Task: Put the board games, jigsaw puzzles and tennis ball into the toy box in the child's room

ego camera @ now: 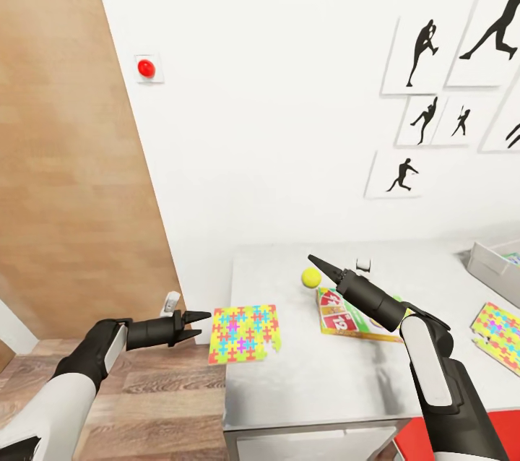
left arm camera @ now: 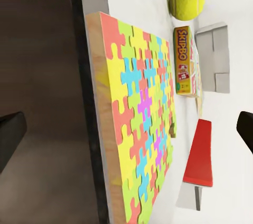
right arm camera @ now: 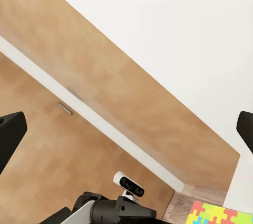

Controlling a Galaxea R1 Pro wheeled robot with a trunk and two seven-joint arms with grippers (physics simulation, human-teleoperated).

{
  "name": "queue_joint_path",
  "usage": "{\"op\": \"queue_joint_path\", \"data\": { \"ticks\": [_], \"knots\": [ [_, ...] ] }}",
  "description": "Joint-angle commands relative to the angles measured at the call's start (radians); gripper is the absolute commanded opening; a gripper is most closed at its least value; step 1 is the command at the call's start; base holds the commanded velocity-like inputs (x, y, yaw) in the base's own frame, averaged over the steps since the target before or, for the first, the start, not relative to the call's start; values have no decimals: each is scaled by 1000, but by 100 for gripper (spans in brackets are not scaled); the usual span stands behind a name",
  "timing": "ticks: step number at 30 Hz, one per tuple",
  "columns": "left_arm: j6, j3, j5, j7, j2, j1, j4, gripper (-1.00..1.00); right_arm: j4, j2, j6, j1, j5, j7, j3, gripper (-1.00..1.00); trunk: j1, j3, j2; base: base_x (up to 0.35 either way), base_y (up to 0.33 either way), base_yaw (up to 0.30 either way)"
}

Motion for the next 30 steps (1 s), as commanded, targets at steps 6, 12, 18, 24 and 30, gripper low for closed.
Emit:
{"op": "queue_joint_path", "data": {
  "ticks": [6, 12, 18, 24, 30],
  "knots": [
    [9, 3, -1, -5, 0, 0, 0, 100, 0, 0, 6, -1, -3, 1, -1, 100, 0, -1, -1, 0, 0, 0],
    [9, 2, -2, -5, 0, 0, 0, 100, 0, 0, 6, -1, -3, 1, -1, 100, 0, -1, -1, -17, -77, 0],
    [9, 2, -1, -5, -1, -1, 0, 100, 0, 0, 6, -1, -3, 1, -1, 100, 0, -1, -1, -15, -96, 0],
    [7, 1, -1, -5, -1, 0, 0, 100, 0, 0, 6, -1, -3, 1, -1, 100, 0, -1, -1, -1, -9, 0],
    [7, 1, 0, -5, -1, -1, 0, 100, 0, 0, 6, -1, -3, 1, -1, 100, 0, -1, -1, -18, -89, 0]
  ]
}}
